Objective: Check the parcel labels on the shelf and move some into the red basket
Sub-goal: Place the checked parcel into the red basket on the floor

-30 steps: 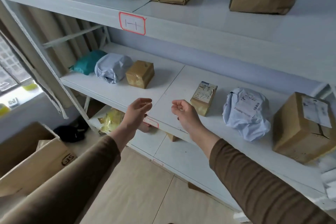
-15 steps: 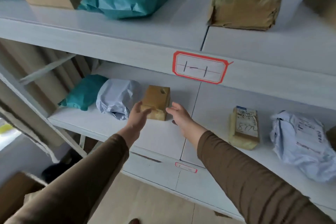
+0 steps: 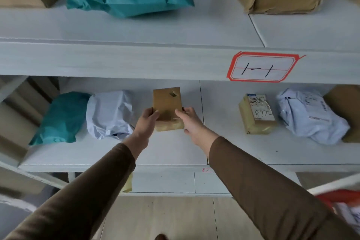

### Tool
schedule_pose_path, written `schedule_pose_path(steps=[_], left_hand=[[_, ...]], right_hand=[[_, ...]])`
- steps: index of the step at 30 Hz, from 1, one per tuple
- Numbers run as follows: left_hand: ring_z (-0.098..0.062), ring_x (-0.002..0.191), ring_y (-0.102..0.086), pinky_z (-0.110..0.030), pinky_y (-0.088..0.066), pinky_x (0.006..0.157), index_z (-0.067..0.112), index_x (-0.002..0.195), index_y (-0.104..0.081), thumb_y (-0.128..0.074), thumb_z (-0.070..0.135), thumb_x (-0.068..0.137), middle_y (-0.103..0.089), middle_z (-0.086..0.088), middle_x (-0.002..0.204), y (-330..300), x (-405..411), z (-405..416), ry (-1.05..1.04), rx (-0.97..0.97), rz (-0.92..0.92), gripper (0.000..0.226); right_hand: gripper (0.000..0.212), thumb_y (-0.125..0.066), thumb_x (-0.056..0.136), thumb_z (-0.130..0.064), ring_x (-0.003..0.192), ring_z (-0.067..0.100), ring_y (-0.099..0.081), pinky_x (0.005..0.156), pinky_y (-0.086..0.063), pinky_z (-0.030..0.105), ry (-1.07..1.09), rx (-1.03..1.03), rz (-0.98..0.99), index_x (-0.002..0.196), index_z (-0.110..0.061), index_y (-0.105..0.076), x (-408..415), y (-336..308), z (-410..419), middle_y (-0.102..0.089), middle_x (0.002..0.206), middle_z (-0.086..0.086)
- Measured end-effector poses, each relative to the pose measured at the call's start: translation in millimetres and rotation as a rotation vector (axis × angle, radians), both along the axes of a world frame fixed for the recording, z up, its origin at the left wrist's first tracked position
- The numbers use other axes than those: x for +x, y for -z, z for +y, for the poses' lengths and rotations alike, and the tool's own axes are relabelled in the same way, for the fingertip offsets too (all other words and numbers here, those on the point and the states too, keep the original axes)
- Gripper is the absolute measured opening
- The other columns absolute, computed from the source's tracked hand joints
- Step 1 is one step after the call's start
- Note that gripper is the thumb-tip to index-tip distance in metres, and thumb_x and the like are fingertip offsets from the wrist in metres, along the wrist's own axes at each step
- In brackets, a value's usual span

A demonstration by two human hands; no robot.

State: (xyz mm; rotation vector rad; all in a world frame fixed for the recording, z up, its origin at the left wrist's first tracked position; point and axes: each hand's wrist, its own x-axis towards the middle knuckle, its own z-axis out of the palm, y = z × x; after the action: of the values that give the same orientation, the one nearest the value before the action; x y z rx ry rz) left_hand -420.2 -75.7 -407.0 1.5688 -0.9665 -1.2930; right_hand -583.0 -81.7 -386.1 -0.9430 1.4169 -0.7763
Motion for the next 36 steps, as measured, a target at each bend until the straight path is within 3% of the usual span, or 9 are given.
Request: schedule_pose_path(steps=[3, 7, 10, 18, 21, 25, 29, 33, 36], left_hand=[[-0.021, 0.130, -0.054, -0.038, -0.035, 0.106, 0.016, 0.129, -0.054, -0.054, 0.040, 0.106, -0.062, -0.007, 0.137, -6, -6, 34, 0.007, -0.024, 0.166, 0.033], [-0.007, 0.133, -0.050, -0.048, -0.022, 0.120, 0.023, 0.112, -0.052, -0.050, 0.041, 0.108, -0.065, 0.010, 0.133, -14, -20, 82, 0.106, -0.059, 0.290, 0.019], [-0.001, 0.124, -0.053, -0.046, -0.022, 0.116, 0.025, 0.113, -0.059, -0.054, 0.037, 0.105, -0.069, 0.020, 0.118, -26, -38, 114, 0.212, -0.151, 0.240, 0.015], [-0.012, 0.139, -0.050, -0.043, -0.032, 0.125, 0.046, 0.133, -0.066, -0.063, 0.038, 0.100, -0.054, 0.003, 0.147, -52, -73, 181, 0.327, -0.327, 0.020, 0.035], [-0.013, 0.145, -0.040, -0.049, -0.033, 0.123, 0.052, 0.135, -0.063, -0.062, 0.044, 0.096, -0.047, 0.014, 0.150, -57, -78, 202, 0.369, -0.411, -0.105, 0.040], [-0.012, 0.151, -0.032, -0.061, -0.043, 0.113, 0.035, 0.137, -0.062, -0.061, 0.022, 0.091, -0.036, 0.021, 0.158, -63, -78, 232, 0.427, -0.535, -0.152, 0.048], [-0.020, 0.148, -0.036, -0.063, -0.051, 0.103, 0.029, 0.135, -0.057, -0.064, 0.029, 0.086, -0.037, 0.017, 0.151, -62, -83, 255, 0.415, -0.643, -0.156, 0.049], [-0.024, 0.146, -0.043, -0.070, -0.049, 0.101, 0.038, 0.143, -0.041, -0.075, 0.041, 0.089, -0.039, 0.010, 0.149, -49, -83, 255, 0.238, -0.545, 0.015, 0.064], [-0.026, 0.145, -0.045, -0.072, -0.047, 0.103, 0.046, 0.142, -0.038, -0.079, 0.049, 0.086, -0.043, 0.009, 0.152, -47, -78, 253, 0.173, -0.482, 0.091, 0.069]], right_hand=[[0.035, -0.071, 0.093, -0.042, 0.099, 0.012, -0.063, 0.077, -0.047, 0.030, 0.106, -0.116, -0.100, 0.117, -0.027, -0.051, -18, -3, 32, -0.065, 0.117, -0.003], [0.035, -0.078, 0.082, -0.049, 0.109, 0.026, -0.068, 0.099, -0.052, 0.047, 0.193, -0.055, -0.209, 0.103, -0.035, -0.055, -48, -8, 83, -0.069, 0.119, 0.004], [0.047, -0.075, 0.086, -0.052, 0.103, 0.026, -0.067, 0.087, -0.055, 0.041, 0.227, 0.109, -0.355, 0.121, -0.026, -0.057, -75, -12, 117, -0.068, 0.111, 0.003], [0.055, -0.067, 0.083, -0.066, 0.097, 0.039, -0.064, 0.070, -0.061, 0.041, 0.196, 0.322, -0.595, 0.115, -0.021, -0.064, -132, -24, 183, -0.065, 0.111, 0.015], [0.046, -0.061, 0.089, -0.055, 0.098, 0.037, -0.066, 0.082, -0.060, 0.044, 0.145, 0.262, -0.641, 0.118, -0.020, -0.066, -142, -20, 203, -0.066, 0.117, 0.014], [0.024, -0.053, 0.094, -0.025, 0.102, 0.034, -0.067, 0.106, -0.045, 0.063, 0.065, 0.073, -0.789, 0.114, -0.019, -0.065, -148, -13, 224, -0.071, 0.111, 0.013], [0.042, -0.040, 0.091, -0.002, 0.102, 0.033, -0.061, 0.102, -0.045, 0.062, 0.105, -0.052, -0.822, 0.123, -0.020, -0.060, -145, -10, 231, -0.064, 0.115, 0.014], [0.066, -0.042, 0.081, 0.007, 0.104, 0.030, -0.061, 0.071, -0.055, 0.041, 0.111, -0.188, -0.706, 0.139, -0.021, -0.053, -130, -16, 238, -0.061, 0.125, 0.016], [0.071, -0.044, 0.083, 0.011, 0.109, 0.026, -0.063, 0.074, -0.058, 0.036, 0.038, -0.300, -0.520, 0.144, -0.024, -0.052, -123, -21, 245, -0.064, 0.128, 0.014]])
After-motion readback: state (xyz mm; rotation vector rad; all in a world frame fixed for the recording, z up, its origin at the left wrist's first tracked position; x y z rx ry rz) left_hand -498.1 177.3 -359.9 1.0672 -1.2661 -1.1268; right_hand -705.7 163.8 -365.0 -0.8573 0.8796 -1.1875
